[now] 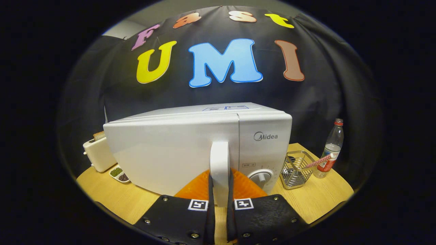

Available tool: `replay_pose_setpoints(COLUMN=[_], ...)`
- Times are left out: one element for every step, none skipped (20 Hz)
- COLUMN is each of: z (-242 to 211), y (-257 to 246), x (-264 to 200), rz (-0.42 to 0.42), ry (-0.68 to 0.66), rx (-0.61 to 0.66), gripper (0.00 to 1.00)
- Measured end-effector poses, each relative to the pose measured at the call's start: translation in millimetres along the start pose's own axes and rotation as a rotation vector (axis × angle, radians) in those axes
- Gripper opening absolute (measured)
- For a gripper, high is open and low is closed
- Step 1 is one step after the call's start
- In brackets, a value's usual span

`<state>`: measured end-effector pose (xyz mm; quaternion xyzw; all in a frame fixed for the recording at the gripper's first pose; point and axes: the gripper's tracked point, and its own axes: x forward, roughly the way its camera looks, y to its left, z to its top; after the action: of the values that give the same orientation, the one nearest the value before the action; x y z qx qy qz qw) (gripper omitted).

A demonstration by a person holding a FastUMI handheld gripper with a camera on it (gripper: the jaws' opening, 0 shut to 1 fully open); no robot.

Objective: Open the microwave, put the food inside, and close the microwave door.

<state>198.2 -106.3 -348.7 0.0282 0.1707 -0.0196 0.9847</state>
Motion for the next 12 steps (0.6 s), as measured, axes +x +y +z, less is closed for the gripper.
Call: replay_pose_setpoints(z=[-3.7, -5.1, -11.8, -17.3, -22.9, -27.8, -33.0, -36.4, -40.9, -43.9, -48.6, -52.2], y=[3.2, 6.9, 15.7, 25.7, 36.1, 49.2, 62.8, 76.4, 89.7, 101.8, 116.9, 131.0], x=[-8.1, -21.0, -35.0, -53.6, -69.9, -86.0, -101.9, -115.5, -128.5, -138.8, -150.2, -159.3], rz=[0.013, 0.039, 0.076, 0.12, 0.166, 0.208, 0.241, 0.269, 0.295, 0.318, 0.348, 0.377], ry=[-0.002, -0.008, -0.003, 0.003, 0.011, 0.012, 0.01, -0.002, -0.014, -0.027, -0.041, -0.051], rx=[-0.022, -0.057, -0.066, -0.066, -0.066, -0.078, -0.102, -0.132, -0.17, -0.199, -0.229, -0.251], gripper=[0.14, 0.13, 0.14, 0.14, 0.14, 0.13, 0.13, 0.13, 0.13, 0.13, 0.13, 0.13])
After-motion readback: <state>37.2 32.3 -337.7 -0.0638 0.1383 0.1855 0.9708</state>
